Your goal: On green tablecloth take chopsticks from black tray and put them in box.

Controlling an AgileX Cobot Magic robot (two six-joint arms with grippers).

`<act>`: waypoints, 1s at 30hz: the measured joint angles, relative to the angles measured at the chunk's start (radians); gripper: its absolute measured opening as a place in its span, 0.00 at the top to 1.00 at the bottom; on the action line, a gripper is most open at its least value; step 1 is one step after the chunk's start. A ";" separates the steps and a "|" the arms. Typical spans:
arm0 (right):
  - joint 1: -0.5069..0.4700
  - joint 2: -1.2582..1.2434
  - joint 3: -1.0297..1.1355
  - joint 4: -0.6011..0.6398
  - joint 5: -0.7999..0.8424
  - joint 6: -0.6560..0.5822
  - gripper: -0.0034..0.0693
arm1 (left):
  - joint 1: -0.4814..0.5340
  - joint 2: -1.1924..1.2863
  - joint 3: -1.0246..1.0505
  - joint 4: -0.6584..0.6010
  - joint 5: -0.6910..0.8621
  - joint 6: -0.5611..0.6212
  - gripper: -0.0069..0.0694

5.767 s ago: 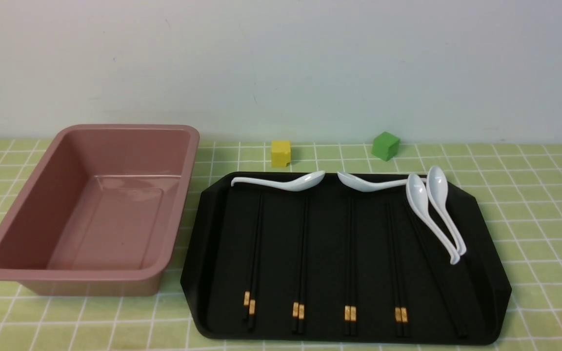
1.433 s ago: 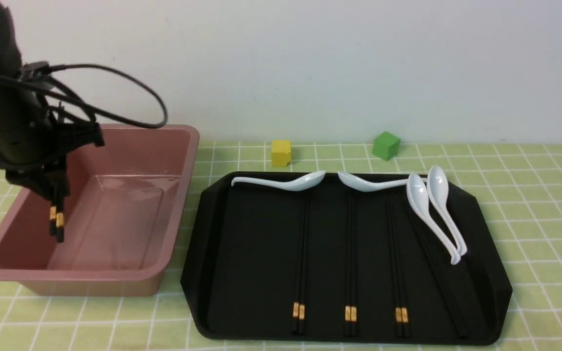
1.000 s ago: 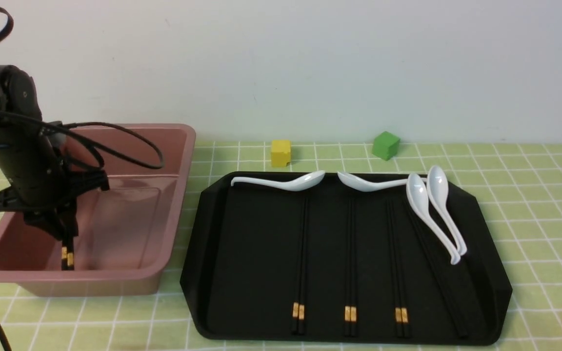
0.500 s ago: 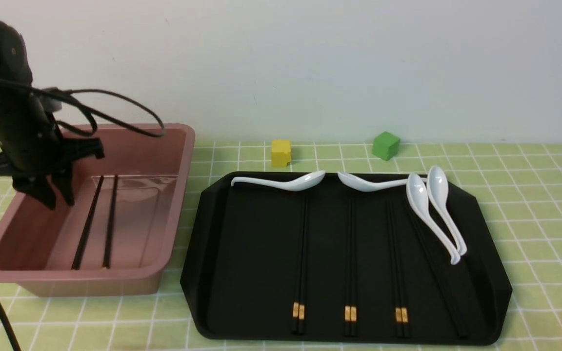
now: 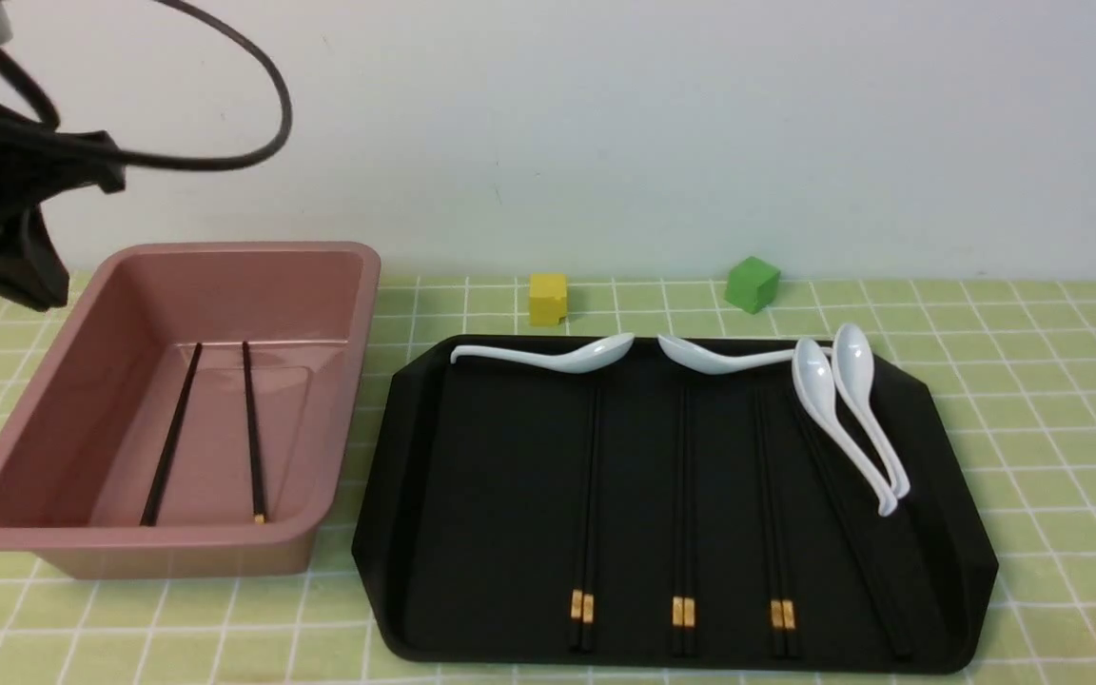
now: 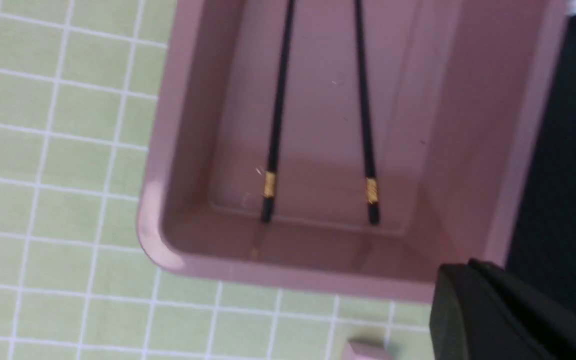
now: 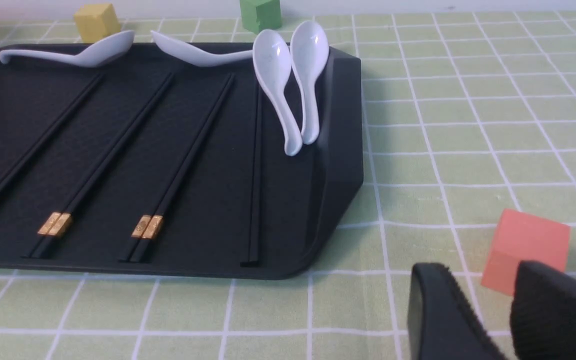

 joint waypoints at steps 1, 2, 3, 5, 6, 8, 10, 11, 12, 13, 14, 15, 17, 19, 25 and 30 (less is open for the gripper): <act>0.000 0.000 0.000 0.000 0.000 0.000 0.62 | -0.007 -0.026 0.030 -0.013 -0.011 0.002 0.93; 0.000 0.000 0.000 0.000 0.000 0.000 0.62 | -0.018 -0.093 0.083 -0.027 -0.026 0.004 0.93; 0.000 0.000 0.000 0.000 0.000 0.000 0.62 | -0.033 -0.177 0.151 -0.050 -0.061 0.012 0.93; 0.000 0.000 0.000 0.000 0.000 0.000 0.62 | -0.051 -0.277 0.234 -0.076 -0.102 0.027 0.93; 0.000 0.000 0.000 0.000 0.000 0.000 0.62 | -0.073 -0.395 0.332 -0.113 -0.145 0.047 0.93; 0.000 0.000 0.000 0.000 0.000 0.000 0.62 | -0.091 -0.527 0.437 -0.163 -0.209 0.064 0.93; 0.000 0.000 0.000 0.000 0.000 0.000 0.62 | -0.096 -0.673 0.538 -0.204 -0.257 0.071 0.93; 0.000 0.000 0.000 0.000 0.000 0.000 0.62 | -0.096 -0.697 0.555 -0.208 -0.260 0.071 0.93; 0.000 0.000 0.000 0.000 0.000 0.000 0.62 | -0.096 -0.773 0.616 -0.214 -0.279 0.071 0.93; 0.000 0.000 0.000 0.000 0.000 0.000 0.62 | -0.096 -0.844 0.662 -0.215 -0.299 0.071 0.93; 0.000 0.000 0.000 0.000 0.000 0.000 0.62 | -0.096 -0.844 0.662 -0.215 -0.299 0.071 0.93; 0.000 0.000 0.000 0.000 0.000 0.000 0.62 | -0.096 -0.903 0.707 -0.218 -0.331 0.071 0.93; 0.000 0.000 0.000 0.000 0.000 0.000 0.62 | -0.096 -0.993 0.751 -0.219 -0.383 0.071 0.93; 0.000 0.000 0.000 0.000 0.000 0.000 0.62 | -0.096 -1.067 0.778 -0.219 -0.441 0.071 0.93; 0.000 0.000 0.000 0.000 0.000 0.000 0.62 | -0.096 -1.285 0.830 -0.222 -0.545 0.071 0.93; 0.000 0.000 0.000 0.000 0.000 0.000 0.62 | -0.096 -1.314 0.859 -0.222 -0.535 0.071 0.93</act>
